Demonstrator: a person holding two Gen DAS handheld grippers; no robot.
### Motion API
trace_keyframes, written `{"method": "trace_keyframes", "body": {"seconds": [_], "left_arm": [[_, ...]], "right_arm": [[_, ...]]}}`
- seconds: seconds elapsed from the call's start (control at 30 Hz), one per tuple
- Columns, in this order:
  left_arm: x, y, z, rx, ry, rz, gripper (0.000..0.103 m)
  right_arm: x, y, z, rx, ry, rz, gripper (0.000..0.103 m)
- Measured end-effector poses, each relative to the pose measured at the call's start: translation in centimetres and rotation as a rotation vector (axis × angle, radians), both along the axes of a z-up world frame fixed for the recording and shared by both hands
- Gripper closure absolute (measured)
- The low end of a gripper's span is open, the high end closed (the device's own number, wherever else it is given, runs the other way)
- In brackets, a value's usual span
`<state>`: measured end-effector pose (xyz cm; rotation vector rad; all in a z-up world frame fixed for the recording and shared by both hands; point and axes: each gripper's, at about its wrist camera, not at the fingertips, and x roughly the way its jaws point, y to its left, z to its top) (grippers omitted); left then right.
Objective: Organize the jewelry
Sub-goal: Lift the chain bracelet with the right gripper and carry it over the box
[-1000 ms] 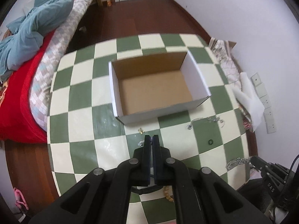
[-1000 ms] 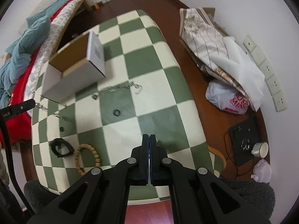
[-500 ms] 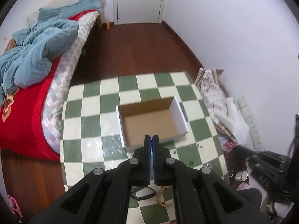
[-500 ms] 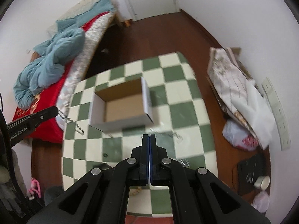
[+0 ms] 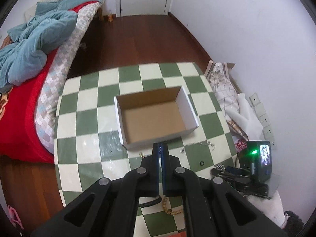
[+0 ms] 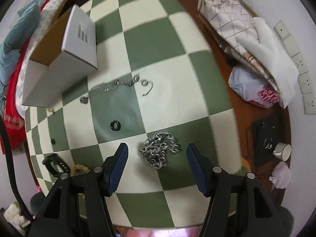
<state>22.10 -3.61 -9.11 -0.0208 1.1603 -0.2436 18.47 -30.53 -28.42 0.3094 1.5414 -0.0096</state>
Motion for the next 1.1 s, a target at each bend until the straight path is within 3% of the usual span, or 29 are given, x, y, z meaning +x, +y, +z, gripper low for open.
{"method": "trace_keyframes", "body": {"seconds": [0.1,0.2,0.33,0.6,0.73,0.9,1.1], "left_arm": [[-0.2,0.2,-0.6,0.004,0.012,0.004,0.103],[-0.5,0.3,-0.6,0.005,0.014,0.004,0.103],[-0.4,0.3,0.3,0.002,-0.001,-0.003,0.103],[1.5,1.0,4.0,-0.027,-0.071,0.006,0.103],[3.5,1.6,4.8,-0.045,-0.08,0.026,0.103],[6.5,2.1,3.7,-0.059,-0.059,0.055,0.103],[9.1,2.4,-0.1,-0.049,-0.002,0.083,0.103]], "right_arm": [[-0.2,1.8,0.3,-0.105,-0.038,0.063,0.08],[-0.3,2.3,1.0,-0.117,-0.059,0.083,0.087],[-0.3,2.2,4.6,-0.056,-0.147,0.055,0.088],[2.8,4.4,15.9,0.1,-0.353,0.098,0.088],[5.6,6.1,18.7,0.122,-0.407,0.136,0.088],[9.2,8.9,17.9,0.105,-0.399,0.164,0.088],[13.1,10.9,13.7,0.032,-0.344,0.202,0.088]]}}
